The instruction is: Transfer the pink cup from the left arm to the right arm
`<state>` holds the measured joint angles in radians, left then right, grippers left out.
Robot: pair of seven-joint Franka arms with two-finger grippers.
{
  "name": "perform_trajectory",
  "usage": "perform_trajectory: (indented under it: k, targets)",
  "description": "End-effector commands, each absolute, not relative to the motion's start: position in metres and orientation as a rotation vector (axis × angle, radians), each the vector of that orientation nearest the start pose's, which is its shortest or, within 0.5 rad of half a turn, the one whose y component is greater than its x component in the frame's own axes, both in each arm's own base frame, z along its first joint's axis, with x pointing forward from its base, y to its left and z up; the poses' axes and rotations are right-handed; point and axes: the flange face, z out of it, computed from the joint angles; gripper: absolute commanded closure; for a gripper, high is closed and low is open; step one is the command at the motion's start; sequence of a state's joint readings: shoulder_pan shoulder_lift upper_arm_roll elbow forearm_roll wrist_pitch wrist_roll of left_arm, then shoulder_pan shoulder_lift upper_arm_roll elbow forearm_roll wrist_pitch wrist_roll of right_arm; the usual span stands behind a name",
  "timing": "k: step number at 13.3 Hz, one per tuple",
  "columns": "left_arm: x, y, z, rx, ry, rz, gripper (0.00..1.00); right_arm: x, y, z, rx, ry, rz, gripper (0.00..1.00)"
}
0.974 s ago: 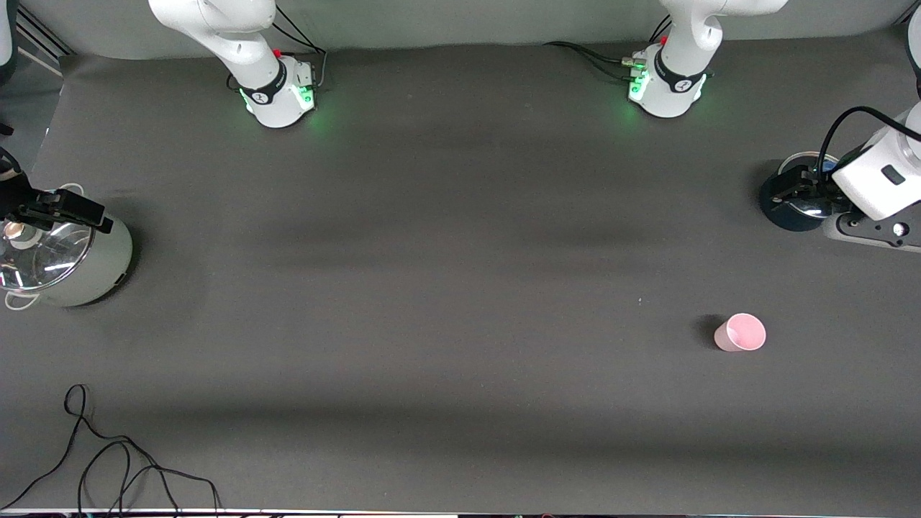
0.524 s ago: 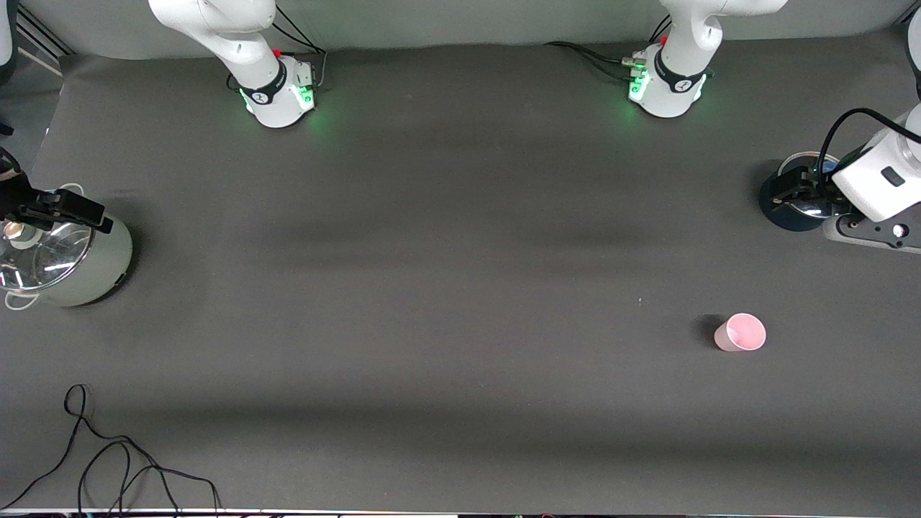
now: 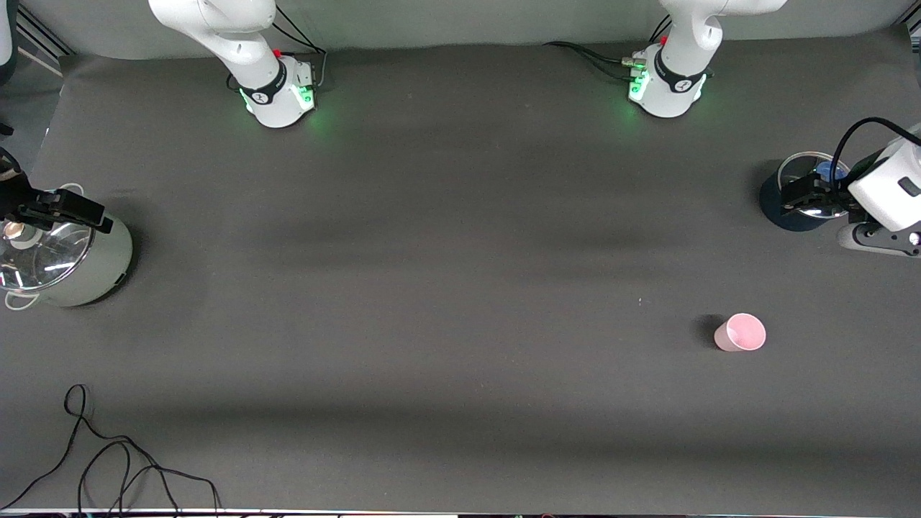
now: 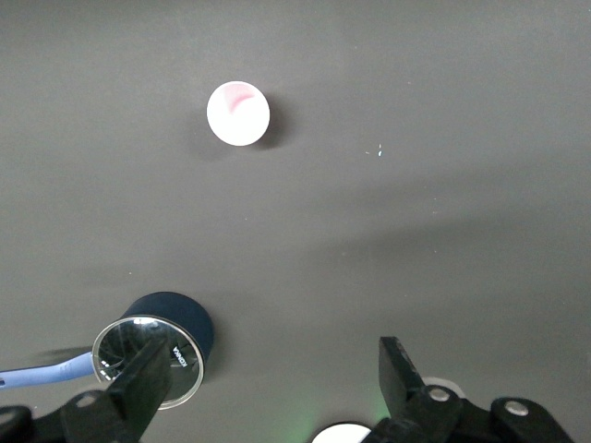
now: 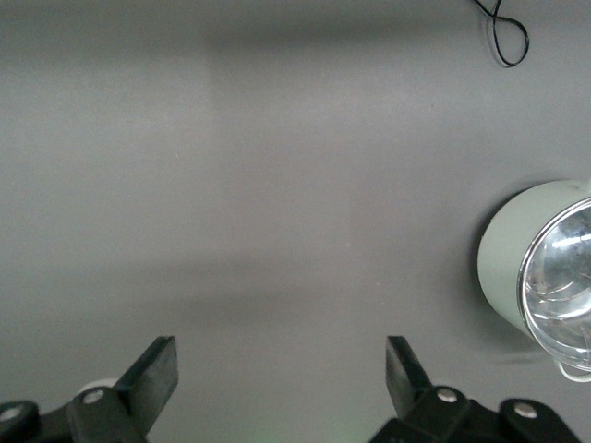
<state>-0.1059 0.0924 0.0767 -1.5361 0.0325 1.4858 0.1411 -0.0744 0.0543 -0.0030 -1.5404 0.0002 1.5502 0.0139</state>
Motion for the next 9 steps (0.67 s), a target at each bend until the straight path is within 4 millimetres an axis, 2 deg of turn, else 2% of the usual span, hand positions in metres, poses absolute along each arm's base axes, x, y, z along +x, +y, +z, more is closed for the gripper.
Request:
perform_trajectory:
  k: [1,9]
  targets:
    - [0.5724,-0.0169,0.5876,-3.097,0.277,0.222,0.00,0.5683,-0.0431,0.6118,-3.147,0.157,0.066,0.00]
    - [0.5734,-0.0196,0.5872,-3.097,0.287,0.215,0.00,0.5681,-0.0417,0.6141,-3.150,0.153,0.059,0.00]
